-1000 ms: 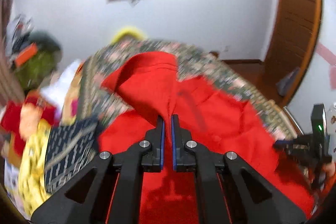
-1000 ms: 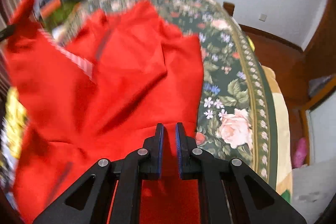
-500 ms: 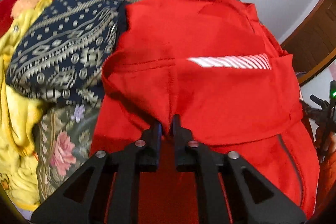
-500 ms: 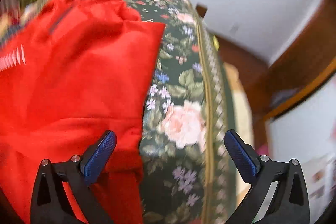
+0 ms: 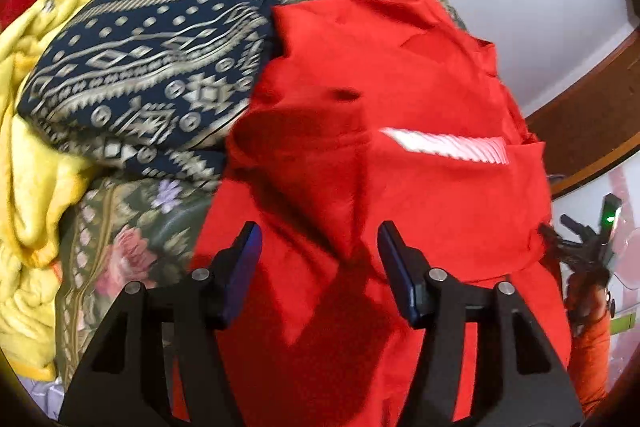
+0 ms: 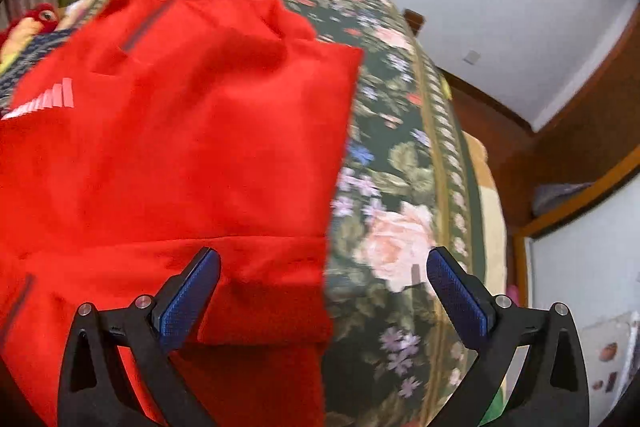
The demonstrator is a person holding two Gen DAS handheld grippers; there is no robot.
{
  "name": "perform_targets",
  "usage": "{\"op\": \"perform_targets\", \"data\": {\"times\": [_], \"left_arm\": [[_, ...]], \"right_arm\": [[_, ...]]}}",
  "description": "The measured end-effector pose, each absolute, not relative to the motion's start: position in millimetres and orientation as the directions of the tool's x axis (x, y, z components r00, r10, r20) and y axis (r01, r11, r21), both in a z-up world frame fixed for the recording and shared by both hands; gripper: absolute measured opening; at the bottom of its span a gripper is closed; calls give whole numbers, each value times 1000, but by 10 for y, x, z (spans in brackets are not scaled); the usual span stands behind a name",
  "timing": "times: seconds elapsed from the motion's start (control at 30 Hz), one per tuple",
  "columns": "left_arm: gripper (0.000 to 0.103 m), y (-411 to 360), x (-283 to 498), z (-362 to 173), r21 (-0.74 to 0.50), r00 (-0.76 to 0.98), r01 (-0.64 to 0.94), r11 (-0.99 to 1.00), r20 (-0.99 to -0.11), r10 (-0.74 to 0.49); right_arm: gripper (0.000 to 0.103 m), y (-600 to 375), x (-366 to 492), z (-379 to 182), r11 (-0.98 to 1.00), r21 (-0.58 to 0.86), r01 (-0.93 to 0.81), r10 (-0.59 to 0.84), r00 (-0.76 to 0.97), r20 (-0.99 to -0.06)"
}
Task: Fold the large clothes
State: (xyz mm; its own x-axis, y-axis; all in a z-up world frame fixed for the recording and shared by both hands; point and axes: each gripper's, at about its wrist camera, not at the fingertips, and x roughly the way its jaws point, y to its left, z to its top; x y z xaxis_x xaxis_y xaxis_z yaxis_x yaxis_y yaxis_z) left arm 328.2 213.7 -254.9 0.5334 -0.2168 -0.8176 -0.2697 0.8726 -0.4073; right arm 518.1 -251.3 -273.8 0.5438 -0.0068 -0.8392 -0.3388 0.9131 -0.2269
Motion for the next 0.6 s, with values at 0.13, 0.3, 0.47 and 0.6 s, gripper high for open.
{"op": "perform_targets", "data": {"times": [0.13, 0.3, 0.47, 0.6], "left_arm": [[78, 2033, 3499, -2483, -329, 535, -280, 902, -833, -138], [76, 1997, 3571, -2568, -170, 500, -295, 940, -866, 1], [76, 2154, 3182, -2770, -68, 434, -302, 951, -898, 73], [76, 2358, 2879, -2835, -110, 403, -316, 942, -915, 29]], "right_arm": [[103, -2752, 5311, -2777, 943, -184, -278, -13, 522, -853], [103, -2859, 5325, -2775, 958, -165, -234, -23, 512, -859], [103, -2834, 5276, -2734, 957, -179, -229, -40, 506, -862], [103, -2796, 5194, -2620, 956, -182, -231, -44, 498, -866]]}}
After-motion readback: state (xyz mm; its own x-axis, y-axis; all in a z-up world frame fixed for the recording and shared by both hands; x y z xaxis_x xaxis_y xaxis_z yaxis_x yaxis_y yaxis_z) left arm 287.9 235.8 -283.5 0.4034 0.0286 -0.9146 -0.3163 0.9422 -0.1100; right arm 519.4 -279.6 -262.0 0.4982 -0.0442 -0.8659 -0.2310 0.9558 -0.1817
